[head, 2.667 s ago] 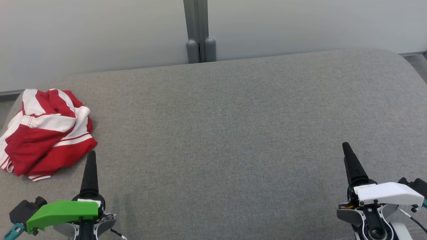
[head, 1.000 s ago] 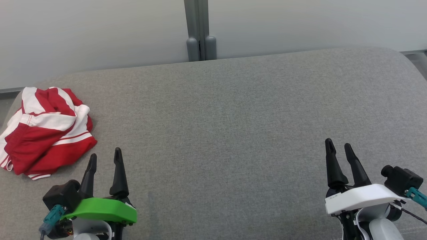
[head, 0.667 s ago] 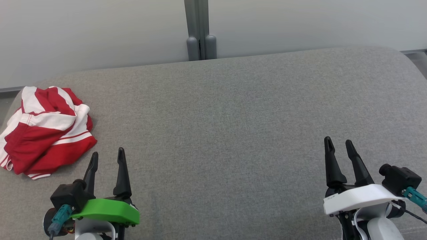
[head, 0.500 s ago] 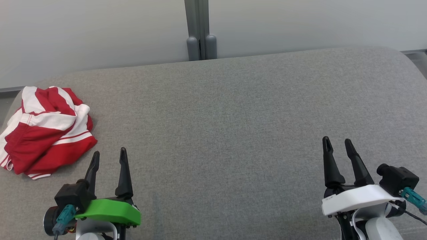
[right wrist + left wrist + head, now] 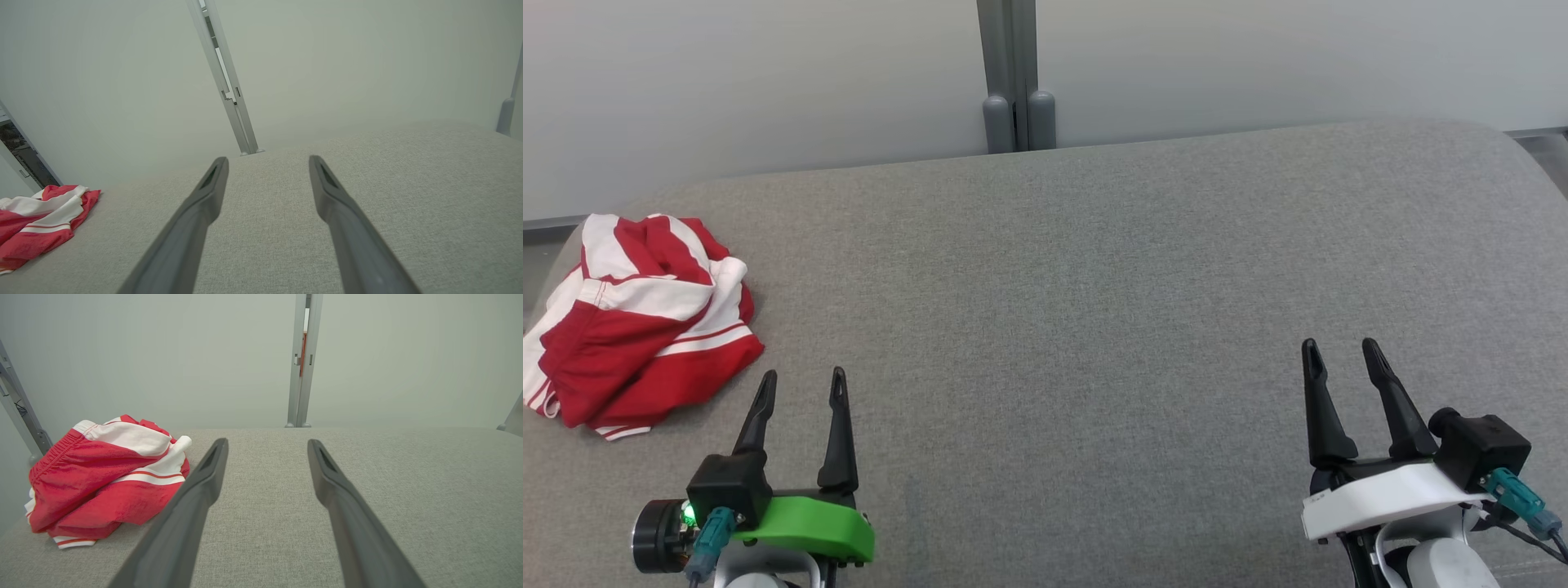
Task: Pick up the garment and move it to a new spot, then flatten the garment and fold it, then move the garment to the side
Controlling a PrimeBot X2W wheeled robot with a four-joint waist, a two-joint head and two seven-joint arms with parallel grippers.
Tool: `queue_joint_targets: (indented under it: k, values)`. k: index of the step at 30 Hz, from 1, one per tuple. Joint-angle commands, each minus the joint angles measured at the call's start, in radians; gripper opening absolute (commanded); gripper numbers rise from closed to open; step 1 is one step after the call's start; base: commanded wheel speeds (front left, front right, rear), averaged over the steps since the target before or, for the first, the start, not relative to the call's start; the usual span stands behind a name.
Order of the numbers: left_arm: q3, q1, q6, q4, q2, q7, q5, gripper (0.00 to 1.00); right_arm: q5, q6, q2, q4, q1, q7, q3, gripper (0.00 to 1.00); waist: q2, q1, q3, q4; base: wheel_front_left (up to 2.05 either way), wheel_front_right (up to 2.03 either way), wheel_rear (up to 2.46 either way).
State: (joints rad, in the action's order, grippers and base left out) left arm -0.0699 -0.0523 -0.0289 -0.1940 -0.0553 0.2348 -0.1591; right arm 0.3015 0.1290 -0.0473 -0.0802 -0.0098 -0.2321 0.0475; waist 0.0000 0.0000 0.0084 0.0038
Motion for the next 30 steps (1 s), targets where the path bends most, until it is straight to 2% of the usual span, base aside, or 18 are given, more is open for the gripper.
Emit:
queue_joint_targets:
  k: [1, 15, 30]
  values:
    - [-0.001, 0.010, 0.002, -0.001, -0.008, 0.007, 0.028, 1.00, -0.021, 0.003, -0.005, 0.010, 0.008, -0.012, 0.002, 1.00, 0.0000, 0.0000, -0.001, 0.000, 0.00, 0.00, 0.00]
    - [-0.016, 0.011, 0.004, -0.033, -0.007, 0.033, 0.105, 1.00, -0.106, 0.003, -0.005, -0.001, 0.022, -0.035, 0.009, 1.00, 0.0000, 0.0000, -0.006, 0.000, 0.00, 0.00, 0.00]
    - [-0.007, 0.005, 0.019, -0.053, -0.012, 0.031, 0.068, 1.00, -0.052, 0.003, -0.005, -0.033, 0.022, -0.034, -0.002, 1.00, 0.0000, 0.0000, -0.010, 0.006, 0.00, 0.00, 0.00]
